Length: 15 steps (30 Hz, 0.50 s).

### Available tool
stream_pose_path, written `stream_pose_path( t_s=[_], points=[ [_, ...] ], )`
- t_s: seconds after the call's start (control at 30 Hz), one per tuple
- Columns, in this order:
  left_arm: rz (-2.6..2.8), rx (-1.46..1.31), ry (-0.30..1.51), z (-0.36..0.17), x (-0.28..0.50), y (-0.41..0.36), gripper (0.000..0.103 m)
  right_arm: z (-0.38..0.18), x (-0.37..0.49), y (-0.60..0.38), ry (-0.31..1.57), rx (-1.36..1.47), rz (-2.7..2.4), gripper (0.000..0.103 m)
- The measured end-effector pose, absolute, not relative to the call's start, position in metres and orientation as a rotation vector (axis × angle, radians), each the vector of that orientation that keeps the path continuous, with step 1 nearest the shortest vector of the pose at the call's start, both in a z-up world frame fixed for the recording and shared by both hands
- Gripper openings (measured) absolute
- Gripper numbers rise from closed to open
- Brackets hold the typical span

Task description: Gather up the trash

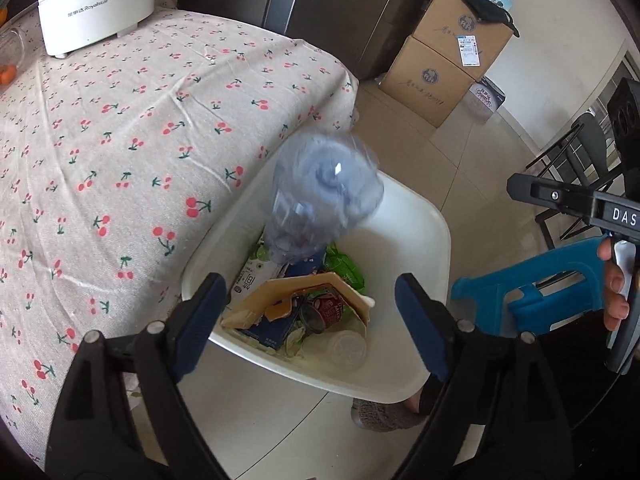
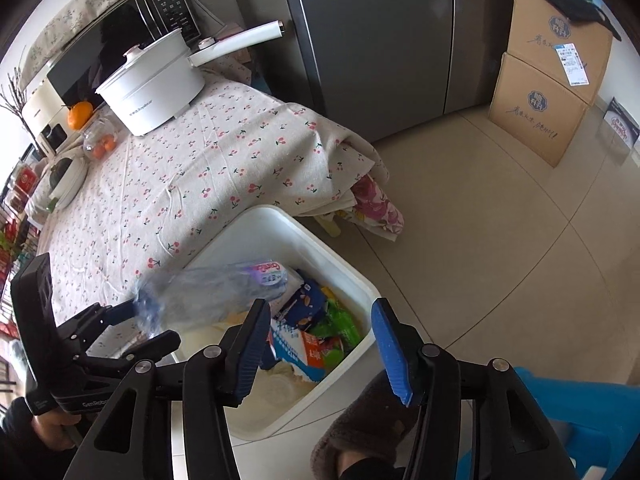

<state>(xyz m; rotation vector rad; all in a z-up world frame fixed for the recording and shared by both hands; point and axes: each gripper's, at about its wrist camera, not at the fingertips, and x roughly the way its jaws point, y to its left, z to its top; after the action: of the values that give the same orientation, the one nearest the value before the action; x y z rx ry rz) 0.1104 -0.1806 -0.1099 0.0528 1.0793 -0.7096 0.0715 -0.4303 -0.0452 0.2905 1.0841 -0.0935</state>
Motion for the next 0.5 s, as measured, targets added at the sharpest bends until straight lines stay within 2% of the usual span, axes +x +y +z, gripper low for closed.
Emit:
stream_pose_path(
  t_s=[0.07,0.13,0.37,0.5],
  points=[
    [-0.691,0.051,1.072,-0.104,0.107,-0.175,0.095,-0.043,0.070,-0.429,1.078,0.292,-0.092,0.059],
    [-0.662,0.048,1.064,-0.098,0.102,-0.167,0.098,-0.040,0.069,-0.426,1.070,0.294,-0.087,0.064],
    [-0.497,0.046,1.069,-0.083,0.084,-0.138,0.102,-0.029,0.060,-0.413,1.030,0.267,-0.091,0.068],
    [-0.385,0.124,1.030,-0.071,0.067,-0.127,0.102,-0.019,0.052,-0.401,0.993,0.231,-0.104,0.083]
  ],
)
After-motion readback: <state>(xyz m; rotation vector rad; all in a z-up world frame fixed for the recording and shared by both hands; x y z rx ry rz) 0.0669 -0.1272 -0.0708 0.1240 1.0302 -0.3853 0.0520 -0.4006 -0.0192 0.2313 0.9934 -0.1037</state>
